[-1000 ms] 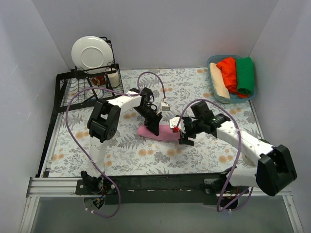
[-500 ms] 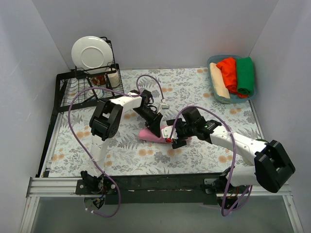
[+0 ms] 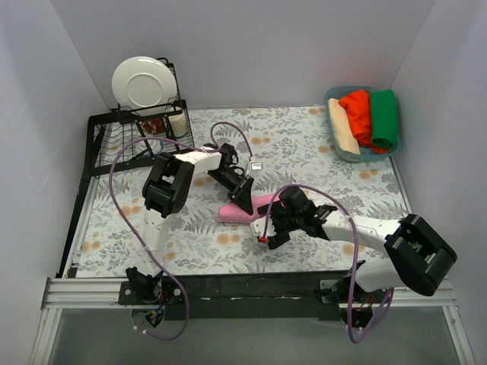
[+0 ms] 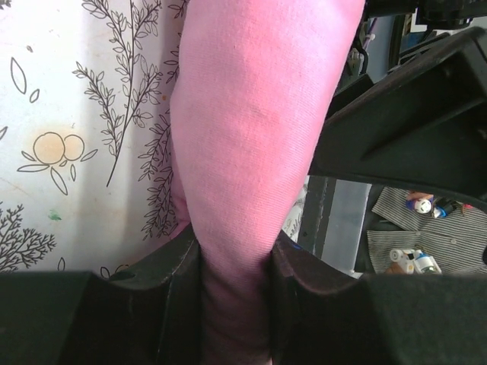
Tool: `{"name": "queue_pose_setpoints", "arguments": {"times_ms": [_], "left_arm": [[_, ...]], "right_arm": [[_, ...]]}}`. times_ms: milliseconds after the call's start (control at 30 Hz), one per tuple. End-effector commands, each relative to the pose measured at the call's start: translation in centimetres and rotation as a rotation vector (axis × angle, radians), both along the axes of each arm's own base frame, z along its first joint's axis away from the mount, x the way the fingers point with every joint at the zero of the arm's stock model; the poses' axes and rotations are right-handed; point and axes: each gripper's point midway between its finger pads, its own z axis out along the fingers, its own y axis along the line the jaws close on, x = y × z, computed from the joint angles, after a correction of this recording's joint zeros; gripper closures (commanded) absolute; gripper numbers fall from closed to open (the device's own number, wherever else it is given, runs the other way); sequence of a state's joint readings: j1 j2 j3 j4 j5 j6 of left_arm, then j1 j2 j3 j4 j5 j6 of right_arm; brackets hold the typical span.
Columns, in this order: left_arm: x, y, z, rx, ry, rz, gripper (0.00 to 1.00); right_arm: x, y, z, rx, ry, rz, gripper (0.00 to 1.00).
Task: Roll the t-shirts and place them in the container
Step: Roll the T-shirt to the center of the board, then pick up the T-shirt from the center of the board.
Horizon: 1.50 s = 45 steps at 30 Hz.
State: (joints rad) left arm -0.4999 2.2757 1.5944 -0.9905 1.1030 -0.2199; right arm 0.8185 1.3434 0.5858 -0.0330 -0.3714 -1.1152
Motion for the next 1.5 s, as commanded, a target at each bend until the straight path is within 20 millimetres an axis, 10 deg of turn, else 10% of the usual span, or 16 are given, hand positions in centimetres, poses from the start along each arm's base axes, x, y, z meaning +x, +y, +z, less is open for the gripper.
{"name": "queue_pose_setpoints", "arguments": {"times_ms": [0,567,967,1300,1467], "left_arm": [[0.2,-0.1,-1.8,0.024,-0.001,-0.009,0.78],[0.0,0.2,-2.0,0.013,0.041,-0.003,0.76],[0.6,0.8,-1.6,-0.020,0.095,0.010,0.65],[4.0,1.0,9.7,-0.223,-0.126,0.083,0.44],[8.4,2.3,15.7,-0.178,-0.390,0.204,0.43]], "right_arm": [[1.9,1.6,2.3,0.106,-0.107,-0.045,0.14],[2.6,2.1,-1.0,0.050,-0.143,0.006,0.16],[3.5,2.1,-4.8,-0.048,-0.193,0.077,0.48],[3.5,3.3,-6.3,-0.134,-0.050,0.141,0.98],[5.9,2.9,-3.7,-0.140,0.018,0.028,0.99]]}}
